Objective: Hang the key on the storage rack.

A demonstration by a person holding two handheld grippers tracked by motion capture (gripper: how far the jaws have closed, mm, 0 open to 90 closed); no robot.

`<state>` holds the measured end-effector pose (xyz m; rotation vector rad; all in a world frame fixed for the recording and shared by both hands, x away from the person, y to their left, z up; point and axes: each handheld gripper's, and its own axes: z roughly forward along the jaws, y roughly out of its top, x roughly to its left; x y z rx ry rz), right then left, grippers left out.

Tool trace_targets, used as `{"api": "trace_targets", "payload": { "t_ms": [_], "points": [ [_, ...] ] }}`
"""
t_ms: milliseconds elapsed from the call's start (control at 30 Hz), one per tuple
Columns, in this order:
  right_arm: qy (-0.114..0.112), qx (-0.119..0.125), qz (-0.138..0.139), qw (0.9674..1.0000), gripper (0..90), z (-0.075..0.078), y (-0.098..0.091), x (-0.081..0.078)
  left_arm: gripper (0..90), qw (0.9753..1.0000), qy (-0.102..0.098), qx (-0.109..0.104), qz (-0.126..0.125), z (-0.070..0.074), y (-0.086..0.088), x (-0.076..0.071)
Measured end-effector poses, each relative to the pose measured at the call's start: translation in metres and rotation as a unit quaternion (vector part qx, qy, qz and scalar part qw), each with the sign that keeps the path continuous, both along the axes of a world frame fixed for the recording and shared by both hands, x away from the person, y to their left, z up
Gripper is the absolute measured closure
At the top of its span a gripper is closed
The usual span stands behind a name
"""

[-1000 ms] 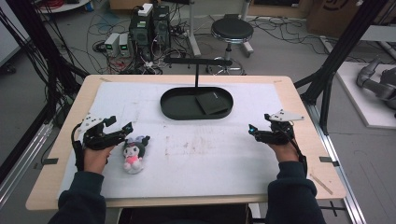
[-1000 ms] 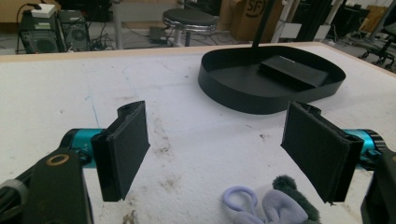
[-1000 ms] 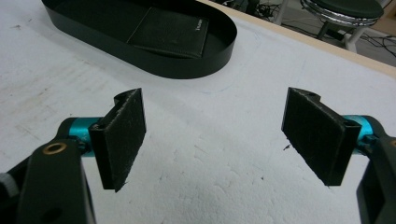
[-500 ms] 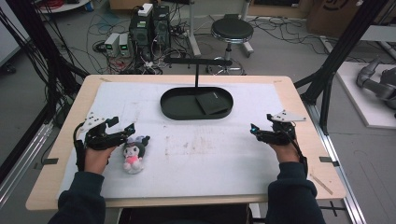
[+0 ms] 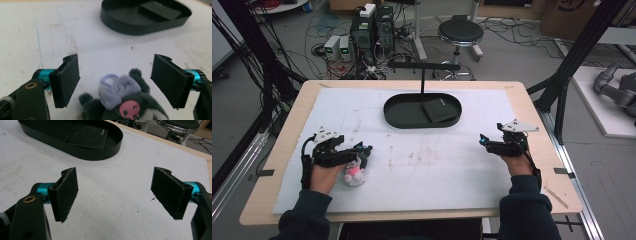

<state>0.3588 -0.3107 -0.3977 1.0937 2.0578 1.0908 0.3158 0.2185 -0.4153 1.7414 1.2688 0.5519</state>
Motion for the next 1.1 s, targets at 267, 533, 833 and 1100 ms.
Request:
{"api": "trace_targets", "payload": {
  "t_ms": [267,533,833,1100],
  "points": [
    [0.007,0.001,-0.003,1.0000,22.2,-0.002,-0.001,0.003,22.5,0.9975,0.065,0.026,-0.013,-0.017,-0.017,0.003],
    [0.006,-0.005,0.001,1.0000,22.3,-0.002,0.001,0.002,42.1,0.9970,0.058,0.009,-0.051,-0.018,-0.011,0.007],
    [0.010,-0.004,0.000,0.9999,22.4,-0.003,0.000,0.002,47.8,0.9895,-0.021,0.037,-0.138,-0.010,-0.004,0.020],
    [0.012,-0.007,0.003,0.9999,22.5,-0.005,0.001,0.004,36.1,0.9880,0.003,0.055,-0.144,-0.017,-0.015,0.023]
  ]
}}
